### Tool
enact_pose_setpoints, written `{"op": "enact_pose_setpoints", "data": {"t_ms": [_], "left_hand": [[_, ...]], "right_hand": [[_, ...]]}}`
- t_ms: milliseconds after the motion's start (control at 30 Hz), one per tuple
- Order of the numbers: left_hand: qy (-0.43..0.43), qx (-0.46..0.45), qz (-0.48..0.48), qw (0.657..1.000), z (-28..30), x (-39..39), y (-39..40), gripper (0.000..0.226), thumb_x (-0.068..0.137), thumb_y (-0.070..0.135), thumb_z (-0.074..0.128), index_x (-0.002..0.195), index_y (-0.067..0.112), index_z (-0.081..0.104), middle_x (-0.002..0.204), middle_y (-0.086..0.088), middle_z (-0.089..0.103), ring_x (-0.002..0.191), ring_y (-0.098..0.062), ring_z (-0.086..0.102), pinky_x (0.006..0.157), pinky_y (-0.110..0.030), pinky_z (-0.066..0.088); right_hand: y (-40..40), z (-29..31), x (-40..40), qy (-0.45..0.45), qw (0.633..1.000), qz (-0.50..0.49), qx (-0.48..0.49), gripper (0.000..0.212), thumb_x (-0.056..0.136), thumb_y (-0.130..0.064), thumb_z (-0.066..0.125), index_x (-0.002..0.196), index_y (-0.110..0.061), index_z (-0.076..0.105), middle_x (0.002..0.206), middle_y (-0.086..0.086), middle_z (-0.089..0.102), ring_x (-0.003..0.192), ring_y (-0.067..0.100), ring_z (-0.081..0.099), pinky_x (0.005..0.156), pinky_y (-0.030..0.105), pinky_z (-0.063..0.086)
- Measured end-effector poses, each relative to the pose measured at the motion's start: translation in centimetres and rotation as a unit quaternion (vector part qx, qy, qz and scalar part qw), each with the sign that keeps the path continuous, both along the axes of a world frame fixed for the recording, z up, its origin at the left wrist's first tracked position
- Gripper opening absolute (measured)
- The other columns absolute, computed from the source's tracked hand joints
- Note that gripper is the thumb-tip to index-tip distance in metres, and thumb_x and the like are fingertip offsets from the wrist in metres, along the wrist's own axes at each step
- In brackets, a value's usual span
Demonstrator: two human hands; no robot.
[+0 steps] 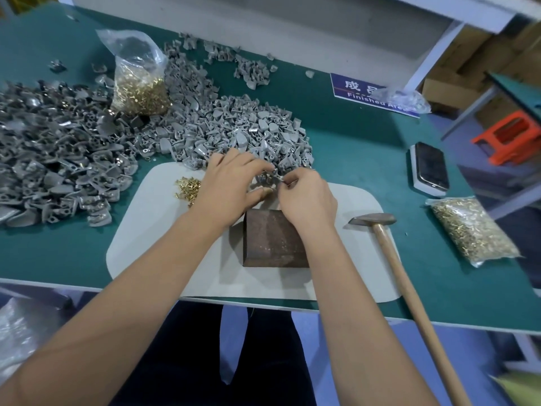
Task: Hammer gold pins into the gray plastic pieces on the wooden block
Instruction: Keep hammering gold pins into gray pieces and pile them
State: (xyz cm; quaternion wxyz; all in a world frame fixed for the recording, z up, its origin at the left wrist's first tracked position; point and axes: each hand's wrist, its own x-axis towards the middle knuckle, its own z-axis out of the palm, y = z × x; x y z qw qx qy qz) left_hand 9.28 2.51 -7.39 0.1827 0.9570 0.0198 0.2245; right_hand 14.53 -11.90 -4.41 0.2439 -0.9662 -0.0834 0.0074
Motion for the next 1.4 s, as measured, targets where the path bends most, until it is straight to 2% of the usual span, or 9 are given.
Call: {"op": "enact_pose_setpoints", "data": {"t_ms": [233,467,633,800,967,1100,1233,1300,1400], "left_hand": [[-0.048,0.002,-0.001,0.999,0.4,-0.2,0.2,0.034,0.082,0.032,0.08,0.115,0.031,0.071,0.106,0.012,0.066,0.105,-0.017,0.052,0.086,-0.036,0.029],[-0.087,-0.004,0.001,0.996,0.6,-0.2,0.8,0.029,0.092,0.029,0.069,0.121,0.028,0.071,0.106,0.008,0.069,0.101,-0.018,0.054,0.082,-0.032,0.026],[-0.124,-0.074,0.083,0.986,1.4,-1.1,2.5,0.032,0.099,0.026,0.06,0.131,0.022,0.067,0.107,0.006,0.072,0.098,-0.021,0.057,0.083,-0.029,0.027],[-0.145,-0.093,0.13,0.977,1.6,-3.7,3.3,0.025,0.1,0.027,0.052,0.118,0.026,0.068,0.085,0.022,0.053,0.082,-0.006,0.048,0.085,-0.031,0.031],[-0.162,-0.105,0.141,0.971,1.0,-5.8,3.3,0.028,0.1,0.021,0.046,0.119,0.022,0.067,0.094,0.015,0.061,0.094,-0.016,0.056,0.088,-0.037,0.035],[-0.164,-0.194,0.111,0.961,0.2,-6.4,2.9,0.031,0.104,0.017,0.037,0.132,0.008,0.047,0.082,0.002,0.053,0.068,-0.026,0.052,0.063,-0.04,0.037],[-0.133,-0.209,0.101,0.964,-0.4,-6.2,2.6,0.026,0.108,0.022,0.032,0.128,0.01,0.045,0.078,0.012,0.045,0.06,-0.006,0.041,0.058,-0.031,0.026],[-0.111,-0.222,0.092,0.964,-0.5,-6.2,2.8,0.029,0.109,0.027,0.032,0.129,0.015,0.048,0.084,0.016,0.051,0.067,-0.004,0.046,0.06,-0.025,0.029],[-0.113,-0.216,0.057,0.968,-0.6,-6.3,3.3,0.041,0.105,0.029,0.033,0.138,0.015,0.054,0.117,-0.003,0.065,0.104,-0.017,0.057,0.085,-0.025,0.041]], "right_hand": [[0.0,0.3,-0.6,-0.02,0.996,0.058,0.057,0.018,0.089,-0.041,0.058,0.097,-0.032,0.071,0.091,-0.014,0.072,0.089,0.017,0.064,0.07,0.03,0.042],[-0.3,0.4,-0.8,-0.064,0.988,0.096,0.105,0.02,0.095,-0.046,0.056,0.096,-0.032,0.07,0.089,-0.016,0.07,0.082,0.012,0.063,0.07,0.03,0.047],[0.4,0.2,-1.5,-0.165,0.966,0.199,-0.011,0.017,0.096,-0.036,0.054,0.102,-0.03,0.069,0.095,-0.01,0.072,0.089,0.018,0.064,0.069,0.032,0.048],[0.3,0.0,-1.5,-0.168,0.95,0.263,0.019,0.015,0.095,-0.038,0.059,0.098,-0.032,0.072,0.092,-0.016,0.071,0.081,0.008,0.06,0.064,0.027,0.039],[0.2,-0.3,-0.8,-0.093,0.956,0.273,0.046,0.008,0.093,-0.039,0.065,0.09,-0.037,0.072,0.086,-0.023,0.07,0.073,0.0,0.054,0.066,0.027,0.043],[0.8,0.4,0.1,0.061,0.95,0.303,0.042,0.007,0.093,-0.036,0.069,0.09,-0.034,0.075,0.088,-0.017,0.075,0.089,0.006,0.068,0.087,0.037,0.056],[2.2,1.2,0.8,0.129,0.945,0.3,0.035,0.011,0.083,-0.031,0.081,0.092,-0.031,0.076,0.078,-0.007,0.076,0.079,0.022,0.072,0.081,0.039,0.057],[3.0,1.2,0.6,0.123,0.944,0.303,0.046,0.015,0.081,-0.025,0.084,0.092,-0.031,0.077,0.08,-0.006,0.076,0.077,0.017,0.071,0.077,0.034,0.057],[3.6,0.7,0.4,0.112,0.941,0.314,0.054,0.014,0.081,-0.022,0.084,0.091,-0.03,0.08,0.08,-0.011,0.074,0.077,0.002,0.066,0.071,0.023,0.049]]}}
